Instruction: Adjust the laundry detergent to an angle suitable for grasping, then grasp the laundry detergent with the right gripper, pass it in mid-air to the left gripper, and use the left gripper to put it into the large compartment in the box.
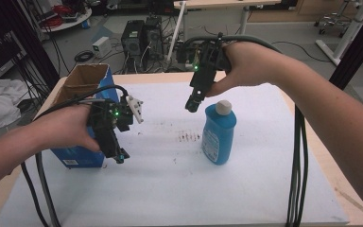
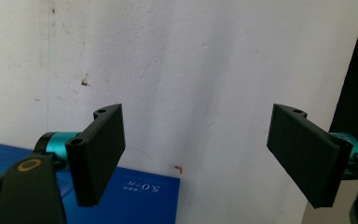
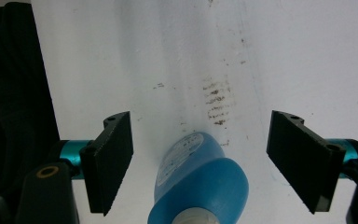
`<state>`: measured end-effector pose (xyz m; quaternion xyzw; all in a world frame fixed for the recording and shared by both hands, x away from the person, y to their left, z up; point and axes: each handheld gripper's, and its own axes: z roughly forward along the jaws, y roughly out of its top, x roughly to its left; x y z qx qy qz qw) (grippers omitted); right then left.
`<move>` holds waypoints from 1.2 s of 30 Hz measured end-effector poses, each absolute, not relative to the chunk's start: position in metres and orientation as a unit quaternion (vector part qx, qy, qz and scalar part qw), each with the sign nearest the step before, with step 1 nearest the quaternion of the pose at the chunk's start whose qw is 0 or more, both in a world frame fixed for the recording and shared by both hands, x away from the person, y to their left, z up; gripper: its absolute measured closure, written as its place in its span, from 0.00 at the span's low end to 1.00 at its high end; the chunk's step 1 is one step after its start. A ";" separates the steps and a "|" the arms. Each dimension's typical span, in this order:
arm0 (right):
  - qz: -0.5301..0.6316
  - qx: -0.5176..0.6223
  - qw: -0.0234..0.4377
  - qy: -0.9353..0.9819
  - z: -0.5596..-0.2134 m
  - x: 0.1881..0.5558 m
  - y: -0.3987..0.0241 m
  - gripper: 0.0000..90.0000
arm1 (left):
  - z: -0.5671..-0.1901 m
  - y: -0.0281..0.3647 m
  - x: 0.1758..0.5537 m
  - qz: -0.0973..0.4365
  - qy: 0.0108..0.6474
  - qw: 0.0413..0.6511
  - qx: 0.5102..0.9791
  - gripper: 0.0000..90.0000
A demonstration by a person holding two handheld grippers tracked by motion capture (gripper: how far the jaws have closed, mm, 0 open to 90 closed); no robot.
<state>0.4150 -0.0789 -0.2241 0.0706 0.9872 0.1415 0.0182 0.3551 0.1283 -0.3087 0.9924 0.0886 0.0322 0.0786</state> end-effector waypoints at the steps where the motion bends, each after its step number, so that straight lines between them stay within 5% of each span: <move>1: 0.142 0.071 0.018 0.987 -0.224 0.415 -0.079 0.24 | -0.309 0.128 0.355 0.032 0.089 0.079 0.992 0.21; 36: 0.149 0.070 0.017 0.986 -0.225 0.410 -0.076 0.24 | -0.303 0.128 0.351 0.040 0.087 0.085 0.992 0.21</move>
